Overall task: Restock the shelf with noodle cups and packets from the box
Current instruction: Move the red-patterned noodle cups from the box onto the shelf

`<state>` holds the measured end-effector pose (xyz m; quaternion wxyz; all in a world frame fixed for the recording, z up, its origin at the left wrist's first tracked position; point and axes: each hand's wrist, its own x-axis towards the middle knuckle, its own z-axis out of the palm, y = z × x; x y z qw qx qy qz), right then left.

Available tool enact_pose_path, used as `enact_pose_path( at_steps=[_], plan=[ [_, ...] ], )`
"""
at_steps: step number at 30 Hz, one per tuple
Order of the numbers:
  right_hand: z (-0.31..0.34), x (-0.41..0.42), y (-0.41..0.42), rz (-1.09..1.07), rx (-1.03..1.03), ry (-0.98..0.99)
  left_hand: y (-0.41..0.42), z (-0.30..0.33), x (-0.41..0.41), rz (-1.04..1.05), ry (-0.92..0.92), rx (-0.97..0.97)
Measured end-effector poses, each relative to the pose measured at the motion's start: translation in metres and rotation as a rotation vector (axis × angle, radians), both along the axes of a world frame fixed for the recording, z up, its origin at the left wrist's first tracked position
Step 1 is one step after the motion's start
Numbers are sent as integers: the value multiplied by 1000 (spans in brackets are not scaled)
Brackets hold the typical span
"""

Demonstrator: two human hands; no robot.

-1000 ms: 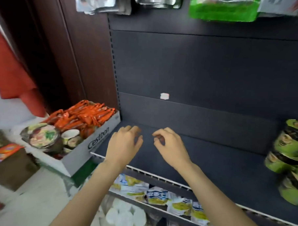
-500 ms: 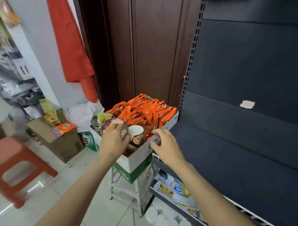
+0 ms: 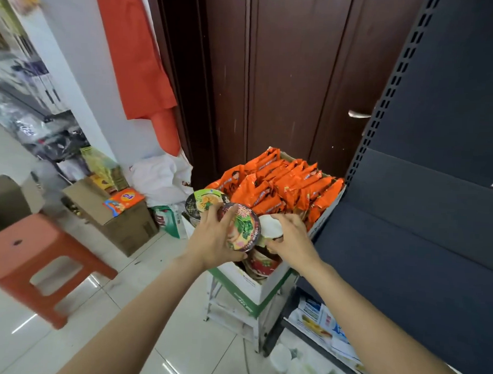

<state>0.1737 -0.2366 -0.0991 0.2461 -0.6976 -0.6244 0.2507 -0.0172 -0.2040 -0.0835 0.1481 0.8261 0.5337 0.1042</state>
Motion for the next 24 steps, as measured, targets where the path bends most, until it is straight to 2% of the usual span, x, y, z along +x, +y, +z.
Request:
enact_pose_path(
  at_steps=[8,12,17,24],
  plan=[
    [-13,-10,17,-118,-90,18,22,5,-17,-91,-209,-38],
    [-16,-15,23,-186,-90,20,26,10,-23,-112,-241,-77],
    [-8,-18,10,-294,1,52,28,20,-25,-91,-334,-109],
    [43,-21,-19,-437,119,44,27,54,-20,-89,-454,29]
  ],
)
